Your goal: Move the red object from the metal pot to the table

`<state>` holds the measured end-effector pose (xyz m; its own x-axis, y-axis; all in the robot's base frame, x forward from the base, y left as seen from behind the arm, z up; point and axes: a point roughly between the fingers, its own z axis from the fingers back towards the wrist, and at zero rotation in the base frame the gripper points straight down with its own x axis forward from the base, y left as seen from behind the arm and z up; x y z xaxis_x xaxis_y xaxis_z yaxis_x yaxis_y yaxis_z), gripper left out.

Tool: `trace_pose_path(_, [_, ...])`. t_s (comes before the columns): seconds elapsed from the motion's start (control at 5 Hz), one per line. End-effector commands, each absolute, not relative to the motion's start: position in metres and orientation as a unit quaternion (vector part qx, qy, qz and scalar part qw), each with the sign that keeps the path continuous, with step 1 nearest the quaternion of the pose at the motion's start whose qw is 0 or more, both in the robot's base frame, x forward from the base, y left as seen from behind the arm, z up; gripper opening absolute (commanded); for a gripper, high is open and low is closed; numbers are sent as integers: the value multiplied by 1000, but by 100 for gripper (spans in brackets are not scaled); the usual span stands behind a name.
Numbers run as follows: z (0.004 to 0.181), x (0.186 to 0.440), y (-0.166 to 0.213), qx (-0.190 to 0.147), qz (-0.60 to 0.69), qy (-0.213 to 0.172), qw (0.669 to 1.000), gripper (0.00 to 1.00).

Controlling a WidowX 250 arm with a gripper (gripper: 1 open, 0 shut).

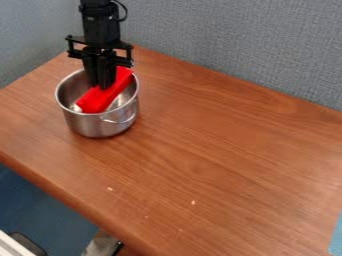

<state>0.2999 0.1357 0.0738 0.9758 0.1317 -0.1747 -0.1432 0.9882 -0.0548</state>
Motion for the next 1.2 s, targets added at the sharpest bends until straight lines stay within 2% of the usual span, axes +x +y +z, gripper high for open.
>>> trace_pose_path(0.0, [108,304,134,-16,60,40,997,0])
trace_pose_path(1.0, [119,301,131,-12,51,40,998,0])
